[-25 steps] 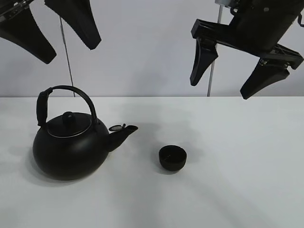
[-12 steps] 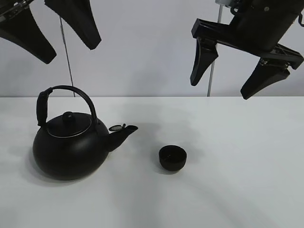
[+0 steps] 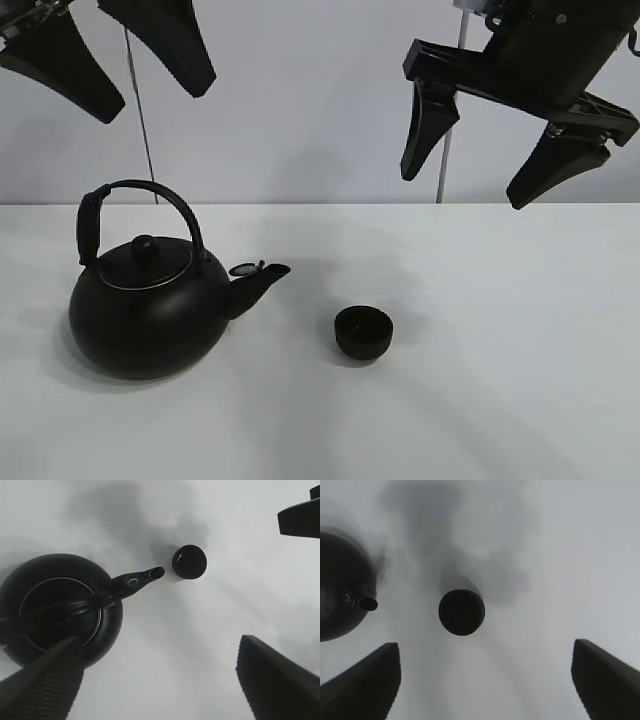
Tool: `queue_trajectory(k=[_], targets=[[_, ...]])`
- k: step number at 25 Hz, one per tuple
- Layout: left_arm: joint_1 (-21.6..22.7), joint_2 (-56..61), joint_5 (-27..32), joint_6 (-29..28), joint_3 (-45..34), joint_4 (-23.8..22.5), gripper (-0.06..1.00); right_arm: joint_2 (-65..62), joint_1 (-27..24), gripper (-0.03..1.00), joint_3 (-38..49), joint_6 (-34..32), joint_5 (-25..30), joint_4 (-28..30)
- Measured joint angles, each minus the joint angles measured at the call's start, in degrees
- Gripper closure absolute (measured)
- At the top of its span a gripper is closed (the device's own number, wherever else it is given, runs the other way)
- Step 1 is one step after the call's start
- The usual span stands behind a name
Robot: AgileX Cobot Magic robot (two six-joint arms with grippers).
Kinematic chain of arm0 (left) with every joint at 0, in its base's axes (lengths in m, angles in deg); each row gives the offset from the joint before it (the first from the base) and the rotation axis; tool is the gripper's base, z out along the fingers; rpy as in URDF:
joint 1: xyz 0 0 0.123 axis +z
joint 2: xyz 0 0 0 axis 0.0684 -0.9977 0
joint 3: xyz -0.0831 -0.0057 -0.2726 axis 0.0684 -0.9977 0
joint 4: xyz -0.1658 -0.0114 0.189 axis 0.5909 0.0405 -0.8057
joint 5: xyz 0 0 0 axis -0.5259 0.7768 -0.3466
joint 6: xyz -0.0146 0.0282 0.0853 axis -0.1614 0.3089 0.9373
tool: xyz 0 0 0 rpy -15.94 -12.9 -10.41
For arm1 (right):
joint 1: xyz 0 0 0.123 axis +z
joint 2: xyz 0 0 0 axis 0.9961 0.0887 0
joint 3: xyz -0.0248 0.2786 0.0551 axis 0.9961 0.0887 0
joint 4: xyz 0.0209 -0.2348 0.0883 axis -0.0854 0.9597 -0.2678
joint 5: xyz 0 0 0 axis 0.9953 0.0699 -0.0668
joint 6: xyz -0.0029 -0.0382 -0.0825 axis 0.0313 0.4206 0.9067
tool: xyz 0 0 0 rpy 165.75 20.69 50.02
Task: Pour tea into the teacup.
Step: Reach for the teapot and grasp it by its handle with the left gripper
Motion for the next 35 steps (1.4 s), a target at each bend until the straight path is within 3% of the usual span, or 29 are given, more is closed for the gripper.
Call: queue_trajectory(k=[5,11,16,20,24,28,32,35], targets=[[0.0,2.2,-4.2,3.2,0.0,-0.7,0.34,0.0,0.0,0.33,0.0,0.0,-0.4,0.0],[0.0,10.7,-15.7,3.9,-5.1,-6.9,0.34,0.0,0.0,0.33,0.0,0.0,-4.3,0.0],[0.0,21.2,-34.8,5.5,-22.3,-9.2,0.34,0.0,0.0,0.33,0.0,0.0,-9.5,0.0],[0.2,26.9,-56.7,8.5,-38.5,-9.3,0.34,0.0,0.0,0.33,0.0,0.0,-13.4,-0.1],[1.7,24.7,-78.6,9.2,-52.2,-9.1,0.34,0.0,0.0,0.33,0.0,0.0,-16.7,-0.2],[1.8,18.4,-94.6,8.2,-58.2,-9.0,0.34,0.0,0.0,0.33,0.0,0.0,-19.1,-0.2],[1.8,10.3,-103.8,7.3,-58.6,-9.1,0.34,0.0,0.0,0.33,0.0,0.0,-20.8,-0.2],[1.8,6.3,-109.0,3.7,-59.1,-11.9,0.34,0.0,0.0,0.33,0.0,0.0,-20.9,-0.2]])
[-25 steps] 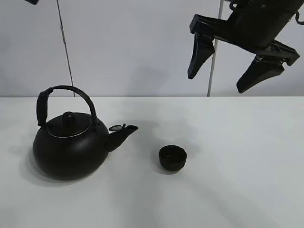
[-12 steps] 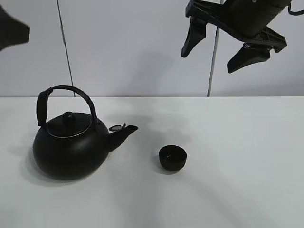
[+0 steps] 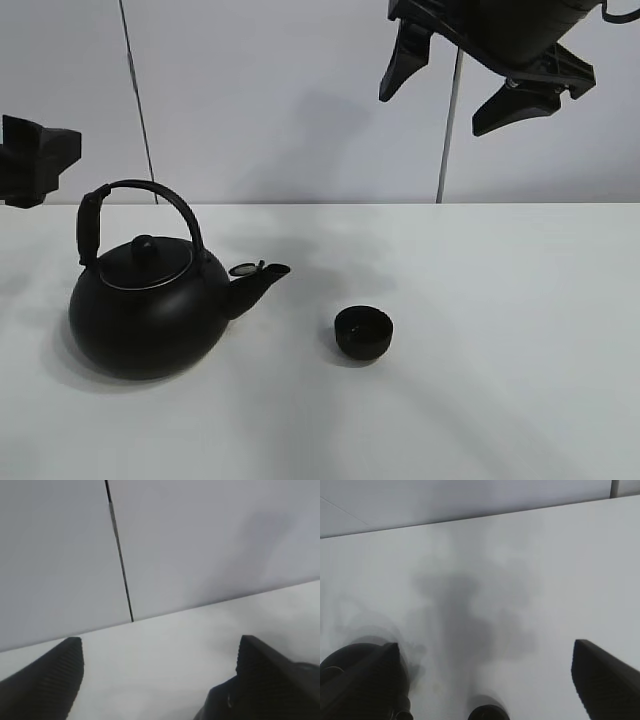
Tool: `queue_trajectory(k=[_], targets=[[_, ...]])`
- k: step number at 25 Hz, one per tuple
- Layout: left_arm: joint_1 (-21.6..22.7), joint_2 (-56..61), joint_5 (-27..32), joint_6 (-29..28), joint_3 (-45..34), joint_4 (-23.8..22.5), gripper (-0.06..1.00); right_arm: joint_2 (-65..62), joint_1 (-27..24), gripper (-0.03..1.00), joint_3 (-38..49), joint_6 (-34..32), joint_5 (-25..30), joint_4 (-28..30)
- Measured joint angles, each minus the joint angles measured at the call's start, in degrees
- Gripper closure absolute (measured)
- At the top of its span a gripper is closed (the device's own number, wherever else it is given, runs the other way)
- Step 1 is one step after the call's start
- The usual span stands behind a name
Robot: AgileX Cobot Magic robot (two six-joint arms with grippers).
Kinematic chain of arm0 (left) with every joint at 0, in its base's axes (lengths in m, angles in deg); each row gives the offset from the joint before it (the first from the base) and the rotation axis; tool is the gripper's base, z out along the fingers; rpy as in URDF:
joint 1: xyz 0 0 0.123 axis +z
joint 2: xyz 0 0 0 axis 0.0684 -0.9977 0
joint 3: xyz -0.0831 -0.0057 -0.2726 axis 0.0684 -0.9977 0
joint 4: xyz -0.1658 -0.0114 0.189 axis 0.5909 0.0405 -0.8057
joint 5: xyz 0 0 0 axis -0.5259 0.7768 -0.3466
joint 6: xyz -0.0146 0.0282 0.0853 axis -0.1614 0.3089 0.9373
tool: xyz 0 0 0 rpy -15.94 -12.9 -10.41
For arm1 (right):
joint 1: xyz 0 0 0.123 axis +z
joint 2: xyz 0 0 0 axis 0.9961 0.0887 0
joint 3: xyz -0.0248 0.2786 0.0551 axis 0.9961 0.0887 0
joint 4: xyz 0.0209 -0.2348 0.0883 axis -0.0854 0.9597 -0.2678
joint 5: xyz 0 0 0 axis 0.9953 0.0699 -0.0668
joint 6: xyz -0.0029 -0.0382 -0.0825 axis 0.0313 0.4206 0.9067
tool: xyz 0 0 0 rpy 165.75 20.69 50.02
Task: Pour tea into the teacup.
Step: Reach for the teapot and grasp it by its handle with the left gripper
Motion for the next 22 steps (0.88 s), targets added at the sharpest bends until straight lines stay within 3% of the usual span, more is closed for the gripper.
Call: queue_trajectory(k=[5,10,22], targets=[[0.0,-0.9,-9.6,-5.2,-2.1,-4.9,0.34,0.0,0.0,0.33,0.0,0.0,0.0,0.0],[0.0,-0.9,-10.2,-8.2,-4.5,-10.0,0.34,0.0,0.0,0.33,0.0,0.0,0.0,0.0],[0.0,-13.5,-14.8,-8.9,-5.9,-13.2,0.34,0.0,0.0,0.33,0.0,0.0,-0.1,0.0]])
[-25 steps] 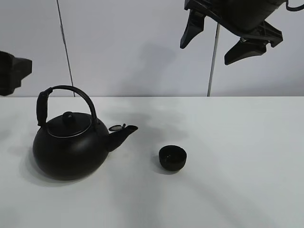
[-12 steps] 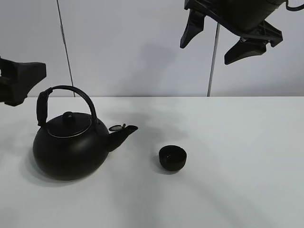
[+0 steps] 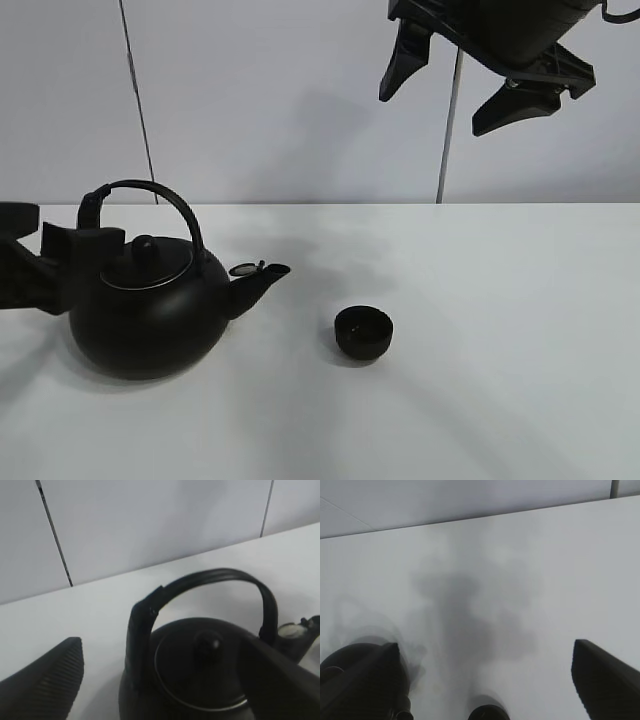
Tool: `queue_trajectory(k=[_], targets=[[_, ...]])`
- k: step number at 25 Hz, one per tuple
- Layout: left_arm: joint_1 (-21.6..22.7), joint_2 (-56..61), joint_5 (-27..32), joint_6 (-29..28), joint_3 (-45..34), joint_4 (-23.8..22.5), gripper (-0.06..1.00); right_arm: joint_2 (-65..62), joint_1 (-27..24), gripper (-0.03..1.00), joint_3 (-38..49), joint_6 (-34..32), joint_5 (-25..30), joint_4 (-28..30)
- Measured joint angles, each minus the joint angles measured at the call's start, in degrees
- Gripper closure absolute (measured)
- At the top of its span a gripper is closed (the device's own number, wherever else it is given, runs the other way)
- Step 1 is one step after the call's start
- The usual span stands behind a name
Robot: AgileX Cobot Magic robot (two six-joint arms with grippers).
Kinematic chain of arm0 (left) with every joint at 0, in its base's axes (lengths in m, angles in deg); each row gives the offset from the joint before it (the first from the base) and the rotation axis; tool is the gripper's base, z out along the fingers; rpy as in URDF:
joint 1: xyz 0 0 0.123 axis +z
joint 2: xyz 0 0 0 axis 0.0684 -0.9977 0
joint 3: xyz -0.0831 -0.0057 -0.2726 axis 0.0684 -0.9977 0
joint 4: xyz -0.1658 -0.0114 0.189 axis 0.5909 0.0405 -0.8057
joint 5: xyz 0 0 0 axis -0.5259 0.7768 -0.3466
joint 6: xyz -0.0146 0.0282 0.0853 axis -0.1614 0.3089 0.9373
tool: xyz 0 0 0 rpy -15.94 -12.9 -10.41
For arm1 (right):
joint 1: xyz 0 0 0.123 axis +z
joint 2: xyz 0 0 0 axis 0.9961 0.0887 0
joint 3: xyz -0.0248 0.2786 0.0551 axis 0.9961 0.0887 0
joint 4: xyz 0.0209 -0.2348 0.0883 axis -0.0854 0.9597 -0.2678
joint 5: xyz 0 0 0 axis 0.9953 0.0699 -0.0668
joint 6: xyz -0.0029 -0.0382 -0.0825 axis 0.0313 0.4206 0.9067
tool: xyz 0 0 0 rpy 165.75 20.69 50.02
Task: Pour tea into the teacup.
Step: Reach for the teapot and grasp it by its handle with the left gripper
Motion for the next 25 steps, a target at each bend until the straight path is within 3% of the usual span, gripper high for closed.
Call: queue_trajectory(k=[15,25], targets=[[0.9,-2.4,-0.4,0.0,3.5,2.5,0.34,0.0,0.0,0.33,0.0,0.0,0.0,0.0],[3.2,-7.6,-0.8,-1.7,5.7,-1.2,0.34,0.0,0.0,0.33,0.0,0.0,0.0,0.0]])
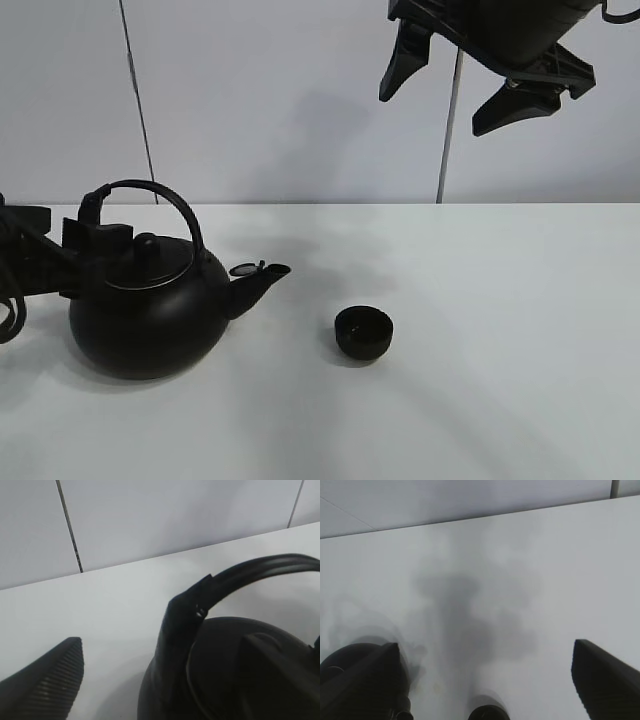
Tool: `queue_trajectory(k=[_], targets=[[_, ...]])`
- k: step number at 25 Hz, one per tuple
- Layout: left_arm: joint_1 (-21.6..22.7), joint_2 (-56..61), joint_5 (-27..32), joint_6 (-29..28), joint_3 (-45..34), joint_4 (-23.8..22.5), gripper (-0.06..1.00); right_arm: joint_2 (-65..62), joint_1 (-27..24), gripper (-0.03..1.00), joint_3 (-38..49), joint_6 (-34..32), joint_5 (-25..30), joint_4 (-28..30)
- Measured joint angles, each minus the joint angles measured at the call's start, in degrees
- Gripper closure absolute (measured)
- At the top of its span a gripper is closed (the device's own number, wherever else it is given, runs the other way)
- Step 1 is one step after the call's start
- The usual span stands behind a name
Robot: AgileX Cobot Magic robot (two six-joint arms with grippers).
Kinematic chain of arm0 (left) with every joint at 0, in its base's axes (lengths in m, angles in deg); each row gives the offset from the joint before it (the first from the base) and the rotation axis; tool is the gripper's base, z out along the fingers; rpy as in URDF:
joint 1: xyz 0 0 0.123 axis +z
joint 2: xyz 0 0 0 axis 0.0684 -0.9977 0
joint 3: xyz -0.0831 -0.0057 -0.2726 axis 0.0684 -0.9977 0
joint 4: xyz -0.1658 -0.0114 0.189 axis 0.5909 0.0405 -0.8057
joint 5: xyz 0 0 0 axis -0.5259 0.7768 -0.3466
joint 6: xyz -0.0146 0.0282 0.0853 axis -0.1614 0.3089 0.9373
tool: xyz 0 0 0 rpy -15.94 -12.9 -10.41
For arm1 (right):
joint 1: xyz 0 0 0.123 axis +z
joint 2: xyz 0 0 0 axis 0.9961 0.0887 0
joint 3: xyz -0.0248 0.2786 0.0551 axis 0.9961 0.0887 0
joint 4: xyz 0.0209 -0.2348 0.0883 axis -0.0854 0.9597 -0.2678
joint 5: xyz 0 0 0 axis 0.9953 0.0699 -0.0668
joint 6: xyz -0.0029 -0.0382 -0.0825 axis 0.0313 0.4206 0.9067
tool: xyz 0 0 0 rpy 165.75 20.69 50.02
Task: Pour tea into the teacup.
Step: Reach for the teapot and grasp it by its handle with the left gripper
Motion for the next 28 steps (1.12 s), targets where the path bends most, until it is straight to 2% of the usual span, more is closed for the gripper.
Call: queue_trajectory(k=[10,28], targets=[[0.0,-0.4,-0.1,0.0,3.4,-0.2,0.34,0.0,0.0,0.33,0.0,0.0,0.0,0.0],[0.5,-4.0,-0.3,-0.2,5.0,0.0,0.34,0.0,0.0,0.33,0.0,0.0,0.0,0.0]])
